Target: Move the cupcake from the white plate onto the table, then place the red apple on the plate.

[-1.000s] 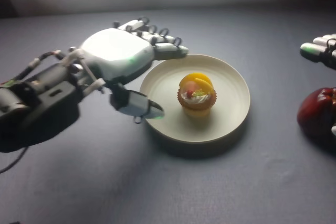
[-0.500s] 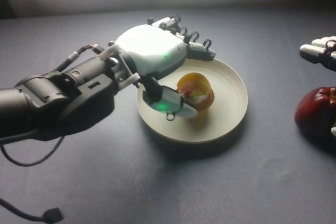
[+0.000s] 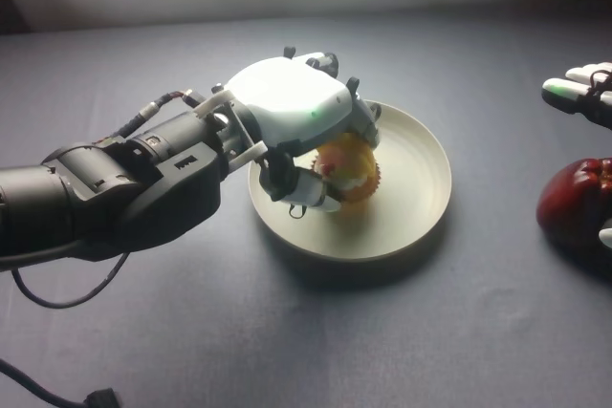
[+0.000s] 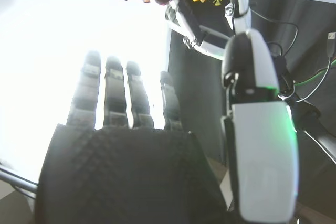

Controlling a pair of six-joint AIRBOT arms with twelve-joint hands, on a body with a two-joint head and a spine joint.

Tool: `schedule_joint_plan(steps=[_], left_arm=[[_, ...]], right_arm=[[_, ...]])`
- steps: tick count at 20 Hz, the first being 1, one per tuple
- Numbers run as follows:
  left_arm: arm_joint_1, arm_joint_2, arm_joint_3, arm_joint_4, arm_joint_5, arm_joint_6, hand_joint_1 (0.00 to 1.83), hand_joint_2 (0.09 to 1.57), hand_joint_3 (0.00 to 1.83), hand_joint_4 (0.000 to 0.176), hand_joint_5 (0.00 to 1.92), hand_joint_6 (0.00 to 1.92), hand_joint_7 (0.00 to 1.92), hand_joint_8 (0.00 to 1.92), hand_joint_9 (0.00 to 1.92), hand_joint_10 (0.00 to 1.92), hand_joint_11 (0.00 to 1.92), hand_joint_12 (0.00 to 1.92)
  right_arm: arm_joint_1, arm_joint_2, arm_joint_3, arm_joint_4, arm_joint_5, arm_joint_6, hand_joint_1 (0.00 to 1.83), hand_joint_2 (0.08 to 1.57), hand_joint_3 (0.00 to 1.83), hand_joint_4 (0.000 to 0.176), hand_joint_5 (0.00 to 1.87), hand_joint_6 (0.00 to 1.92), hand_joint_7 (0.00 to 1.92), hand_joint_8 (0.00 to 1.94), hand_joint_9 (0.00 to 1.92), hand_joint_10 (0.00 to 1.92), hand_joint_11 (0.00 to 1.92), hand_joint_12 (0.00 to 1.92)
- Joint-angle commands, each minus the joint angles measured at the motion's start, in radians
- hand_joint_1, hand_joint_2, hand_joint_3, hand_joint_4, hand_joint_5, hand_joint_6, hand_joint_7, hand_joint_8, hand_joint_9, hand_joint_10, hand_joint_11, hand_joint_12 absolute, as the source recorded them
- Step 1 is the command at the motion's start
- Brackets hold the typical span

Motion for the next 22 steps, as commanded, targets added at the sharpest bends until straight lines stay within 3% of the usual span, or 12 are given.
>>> schedule_joint_plan(steps=[1,4,6,8,9,10,12,13,15,16,19,22], left_arm=[[-0.008,0.01,0.003,0.007,-0.097,0.005,1.24,1.06,0.0,0.0,1.08,0.71,1.11,0.87,0.84,0.6,0.19,1.43],[-0.011,0.029,-0.001,0.007,-0.127,-0.017,1.27,1.06,0.0,0.0,1.11,0.57,1.12,0.94,0.9,0.65,0.22,1.47],[-0.011,0.067,-0.027,0.006,-0.168,-0.023,1.26,1.05,0.0,0.0,1.12,0.58,1.14,0.88,0.96,0.67,0.46,1.47],[-0.006,0.136,-0.072,0.008,-0.214,-0.023,1.25,1.05,0.0,0.018,1.16,0.59,1.11,0.84,1.05,0.37,0.51,1.34],[0.003,0.178,-0.1,0.008,-0.243,-0.023,1.26,1.04,0.0,0.0,1.25,0.42,1.1,0.9,1.12,0.38,0.58,1.42],[0.023,0.23,-0.133,0.008,-0.276,-0.023,1.26,1.04,0.01,0.0,1.24,0.59,1.07,0.8,1.03,0.24,0.45,1.27],[0.07,0.313,-0.186,-0.003,-0.314,-0.009,1.25,1.05,0.0,0.022,1.14,0.67,1.11,0.82,1.11,0.14,0.53,1.18],[0.098,0.354,-0.212,-0.015,-0.324,0.006,1.24,1.07,0.0,0.012,1.09,0.71,1.09,0.9,1.08,0.11,0.4,1.32],[0.152,0.405,-0.254,-0.049,-0.331,0.044,1.24,1.1,0.0,0.0,1.1,0.61,0.99,1.14,1.08,0.16,0.29,1.67],[0.186,0.423,-0.274,-0.079,-0.329,0.085,1.24,1.11,0.0,0.0,1.08,0.63,0.96,1.2,0.91,0.53,0.27,1.71],[0.222,0.42,-0.281,-0.135,-0.309,0.131,1.24,1.07,0.0,0.0,1.06,0.78,1.1,0.89,0.99,0.6,0.59,1.39],[0.26,0.401,-0.276,-0.18,-0.316,0.131,1.27,1.06,0.0,0.0,1.11,0.59,1.1,0.97,0.98,0.64,0.58,1.34]], right_arm=[[0.012,0.004,0.005,0.027,0.122,0.005,0.83,1.1,0.0,0.176,0.0,0.0,0.0,0.0,0.0,0.0,0.0,0.0],[0.012,0.003,0.005,0.027,0.122,0.005,0.83,1.12,0.01,0.176,0.0,0.0,0.0,0.0,0.0,0.0,0.0,0.0],[0.012,0.003,0.004,0.028,0.122,0.005,0.82,1.13,0.01,0.176,0.0,0.0,0.0,0.0,0.0,0.0,0.0,0.0],[0.012,0.003,0.002,0.032,0.122,0.005,0.82,1.13,0.01,0.176,0.0,0.0,0.0,0.0,0.0,0.0,0.0,0.0],[0.012,0.003,0.001,0.033,0.122,0.006,0.81,1.13,0.0,0.176,0.0,0.0,0.0,0.0,0.0,0.0,0.0,0.0],[0.011,0.003,-0.002,0.034,0.122,0.006,0.8,1.12,0.0,0.176,0.0,0.0,0.0,0.0,0.0,0.0,0.01,0.0],[0.009,0.004,-0.006,0.039,0.122,0.006,0.8,1.13,0.0,0.176,0.0,0.0,0.0,0.0,0.0,0.0,0.01,0.0],[0.005,0.004,-0.007,0.043,0.122,0.006,0.84,1.13,0.0,0.176,0.0,0.0,0.0,0.0,0.0,0.0,0.0,0.0],[0.0,0.006,-0.009,0.047,0.122,0.006,0.81,1.13,0.0,0.176,0.0,0.0,0.0,0.0,0.0,0.0,0.01,0.01],[-0.003,0.007,-0.011,0.05,0.122,0.006,0.83,1.13,0.0,0.176,0.0,0.0,0.0,0.0,0.0,0.0,0.0,0.0],[-0.005,0.01,-0.013,0.051,0.122,0.008,0.86,1.14,0.0,0.176,0.0,0.0,0.0,0.0,0.0,0.0,0.01,0.0],[-0.005,0.011,-0.015,0.051,0.122,0.01,0.92,1.13,0.0,0.176,0.0,0.0,0.0,0.0,0.0,0.0,0.0,0.0]])
